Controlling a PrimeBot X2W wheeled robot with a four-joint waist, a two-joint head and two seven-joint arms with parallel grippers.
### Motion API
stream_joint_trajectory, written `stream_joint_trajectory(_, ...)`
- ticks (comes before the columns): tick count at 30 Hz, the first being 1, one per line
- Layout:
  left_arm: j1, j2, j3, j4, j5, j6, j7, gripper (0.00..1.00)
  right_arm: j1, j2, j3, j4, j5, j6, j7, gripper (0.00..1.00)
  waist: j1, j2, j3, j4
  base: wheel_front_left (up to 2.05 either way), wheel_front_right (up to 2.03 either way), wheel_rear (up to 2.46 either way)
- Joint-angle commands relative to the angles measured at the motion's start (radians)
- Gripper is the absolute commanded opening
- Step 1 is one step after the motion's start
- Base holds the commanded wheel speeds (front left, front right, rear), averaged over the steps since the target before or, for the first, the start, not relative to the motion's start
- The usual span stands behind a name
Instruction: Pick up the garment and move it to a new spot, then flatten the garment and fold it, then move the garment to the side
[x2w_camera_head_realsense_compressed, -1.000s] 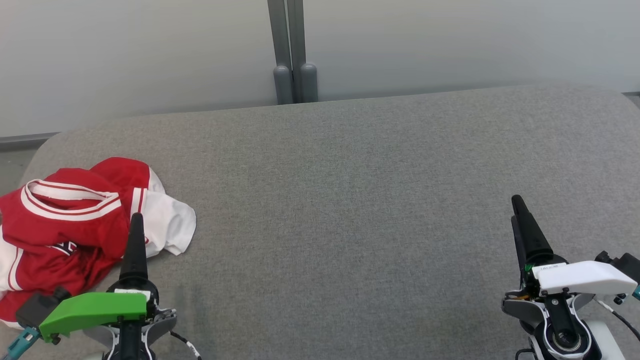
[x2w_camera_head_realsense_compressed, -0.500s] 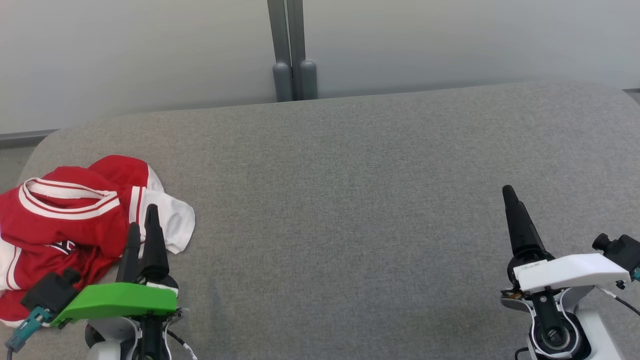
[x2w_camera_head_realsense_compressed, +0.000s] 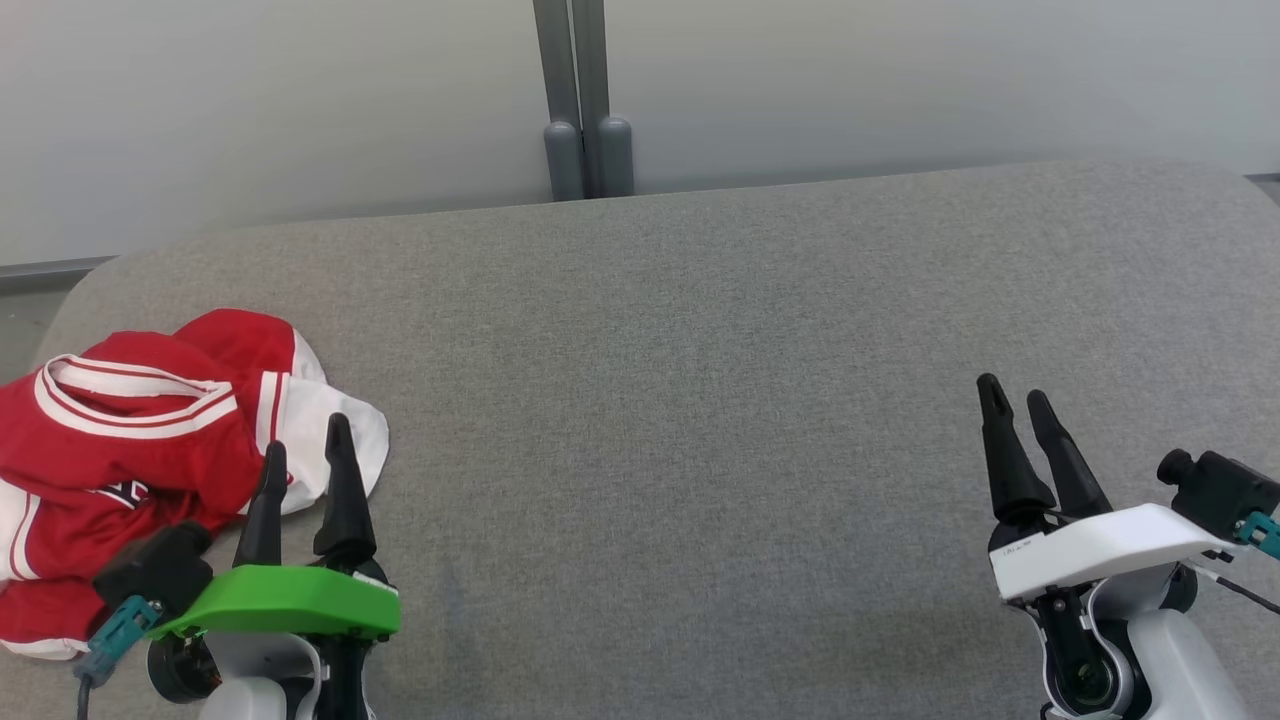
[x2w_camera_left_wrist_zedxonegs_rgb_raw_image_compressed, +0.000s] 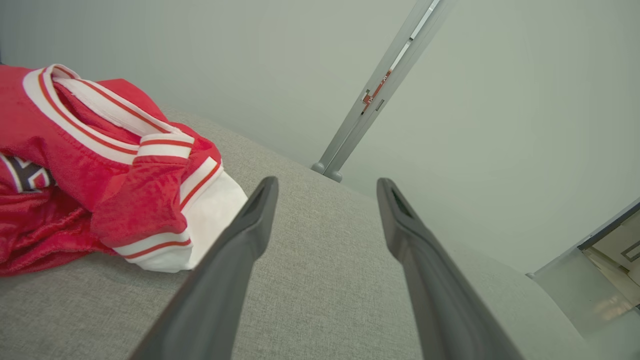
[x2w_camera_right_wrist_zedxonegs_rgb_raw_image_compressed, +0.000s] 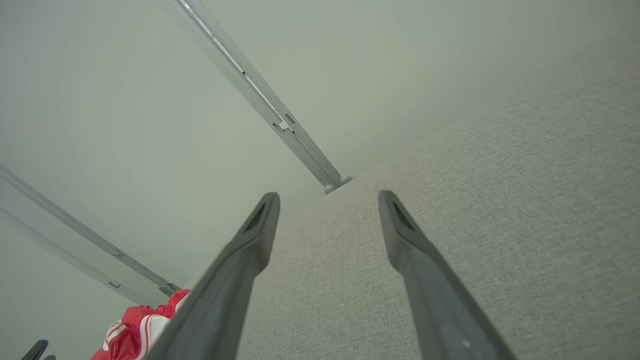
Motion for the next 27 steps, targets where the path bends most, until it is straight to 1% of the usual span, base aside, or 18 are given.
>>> stream_joint_trajectory(1,-0.027,0.009,-0.004,-0.007,0.042,0.008,-0.011,1.0,-0.024,-0.003,0.0,-0.017,-0.044,0.002,-0.011,1.0,0.0,0.0,0.0,0.0,0.0,0.0,0.0)
stream_joint_trajectory(5,-0.031,0.009,-0.009,-0.004,0.093,0.018,-0.022,1.0,-0.022,0.0,0.0,-0.018,-0.105,0.003,-0.022,1.0,0.0,0.0,0.002,0.0,0.0,0.0,0.0)
stream_joint_trajectory(13,-0.033,0.009,-0.021,-0.008,0.17,0.028,-0.042,1.0,-0.022,-0.006,0.01,-0.018,-0.191,0.003,-0.042,1.0,0.0,0.0,0.002,0.0,0.0,0.0,0.0)
stream_joint_trajectory(27,-0.035,0.01,-0.031,-0.009,0.284,0.044,-0.074,1.0,-0.024,-0.009,0.024,0.001,-0.295,0.003,-0.075,1.0,0.0,0.0,0.005,0.002,0.0,0.0,0.0)
